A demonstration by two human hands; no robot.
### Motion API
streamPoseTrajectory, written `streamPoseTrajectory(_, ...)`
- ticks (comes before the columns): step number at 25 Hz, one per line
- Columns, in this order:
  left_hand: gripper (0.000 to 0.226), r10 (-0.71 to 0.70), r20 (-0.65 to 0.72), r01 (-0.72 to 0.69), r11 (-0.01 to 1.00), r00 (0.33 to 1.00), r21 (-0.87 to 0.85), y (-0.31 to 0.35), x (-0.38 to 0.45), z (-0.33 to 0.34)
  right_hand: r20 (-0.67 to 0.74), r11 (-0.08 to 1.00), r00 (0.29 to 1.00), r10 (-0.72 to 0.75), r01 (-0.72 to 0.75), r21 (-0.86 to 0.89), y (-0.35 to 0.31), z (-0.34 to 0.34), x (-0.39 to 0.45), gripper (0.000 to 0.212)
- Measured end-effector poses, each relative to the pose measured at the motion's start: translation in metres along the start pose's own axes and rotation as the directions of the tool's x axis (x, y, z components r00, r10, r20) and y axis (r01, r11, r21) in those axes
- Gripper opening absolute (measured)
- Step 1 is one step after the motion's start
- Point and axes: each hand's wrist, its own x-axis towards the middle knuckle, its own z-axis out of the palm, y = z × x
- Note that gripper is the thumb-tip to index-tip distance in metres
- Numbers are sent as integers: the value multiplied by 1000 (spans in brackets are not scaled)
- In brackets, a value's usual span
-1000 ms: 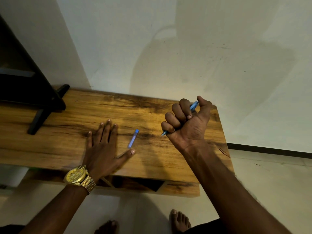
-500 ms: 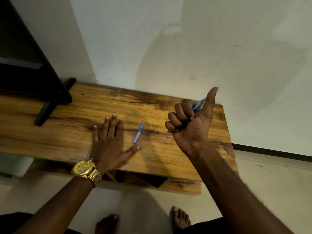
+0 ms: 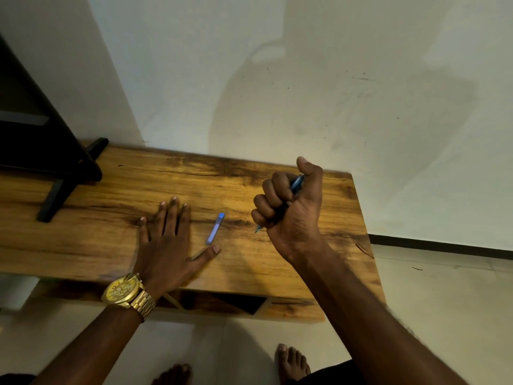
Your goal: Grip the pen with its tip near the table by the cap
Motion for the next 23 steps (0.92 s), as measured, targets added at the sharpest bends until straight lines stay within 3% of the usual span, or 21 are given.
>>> streamPoseTrajectory(12,128,-2,-25,1,1000,1000,-19,1,-1,1,19,1000,1000,5,-5,12,0,6,-4,64)
streamPoseTrajectory(23,128,7,-49,-7,1000,999,-10,1,-2,1,72,981,996,43,-56,183,0,3,-2,63)
